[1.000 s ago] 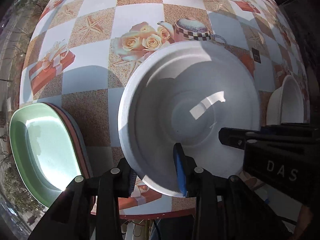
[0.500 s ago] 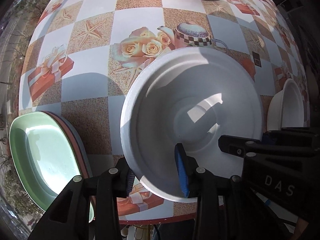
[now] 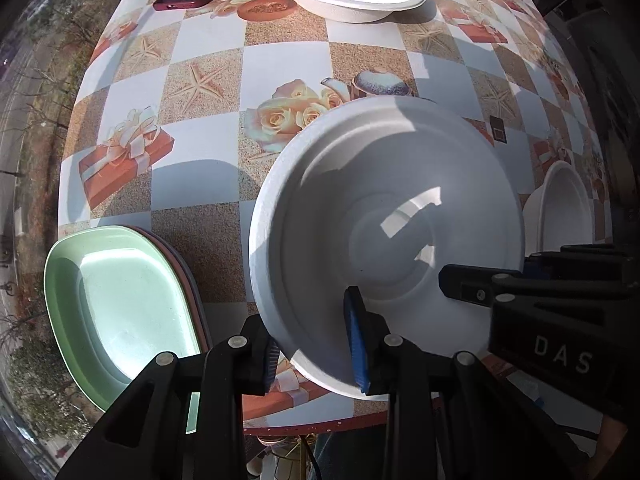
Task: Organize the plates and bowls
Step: 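Lift the second white bowl with the right gripper toward the first bowl, then lower the second bowl into the first bowl and open the right gripper, then move the right gripper to a third white bowl's rim and close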
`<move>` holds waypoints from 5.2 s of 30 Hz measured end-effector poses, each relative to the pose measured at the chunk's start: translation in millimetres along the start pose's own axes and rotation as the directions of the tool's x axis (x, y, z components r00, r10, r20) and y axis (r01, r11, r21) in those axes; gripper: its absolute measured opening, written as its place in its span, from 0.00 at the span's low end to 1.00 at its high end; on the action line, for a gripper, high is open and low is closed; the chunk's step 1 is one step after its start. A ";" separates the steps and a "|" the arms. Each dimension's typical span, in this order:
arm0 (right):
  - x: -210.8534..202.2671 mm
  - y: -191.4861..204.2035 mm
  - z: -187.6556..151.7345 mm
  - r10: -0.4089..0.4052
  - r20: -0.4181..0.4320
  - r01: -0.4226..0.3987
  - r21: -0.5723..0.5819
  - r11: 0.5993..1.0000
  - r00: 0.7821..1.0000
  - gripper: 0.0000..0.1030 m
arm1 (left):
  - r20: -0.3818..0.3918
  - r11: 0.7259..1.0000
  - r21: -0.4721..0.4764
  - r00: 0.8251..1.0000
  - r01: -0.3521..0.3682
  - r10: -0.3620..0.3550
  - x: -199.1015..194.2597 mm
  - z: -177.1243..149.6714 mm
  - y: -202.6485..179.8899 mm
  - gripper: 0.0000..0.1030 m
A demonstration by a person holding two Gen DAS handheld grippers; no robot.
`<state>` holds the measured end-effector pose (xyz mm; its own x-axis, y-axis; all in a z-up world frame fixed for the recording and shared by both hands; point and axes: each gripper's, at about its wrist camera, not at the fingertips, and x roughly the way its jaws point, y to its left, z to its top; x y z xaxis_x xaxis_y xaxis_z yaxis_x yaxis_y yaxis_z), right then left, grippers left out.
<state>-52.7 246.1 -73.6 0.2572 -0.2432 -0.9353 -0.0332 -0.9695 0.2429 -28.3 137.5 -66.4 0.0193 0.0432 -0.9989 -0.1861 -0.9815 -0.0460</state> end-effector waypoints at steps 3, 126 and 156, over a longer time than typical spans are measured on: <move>-8.9 -2.0 0.3 0.004 0.015 -0.004 0.000 1.000 1.000 0.21 | 0.015 1.000 0.015 1.000 -0.006 0.005 -10.2 1.1 -3.3 0.31; -81.9 -66.6 200.1 0.036 0.240 -0.069 0.133 0.989 0.970 0.85 | 0.088 0.991 -0.113 0.992 -0.075 0.085 11.9 259.6 47.8 0.73; -19.0 -7.5 131.1 0.045 0.096 -0.051 0.064 0.997 0.994 0.18 | 0.037 0.999 0.003 0.998 -0.053 0.053 22.8 163.4 19.2 0.23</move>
<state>-183.9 253.8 -91.4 0.1619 -0.2883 -0.9438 -0.1081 -0.9558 0.2734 -191.9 150.2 -91.9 -0.0267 -0.0016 -0.9996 -0.1902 -0.9817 0.0066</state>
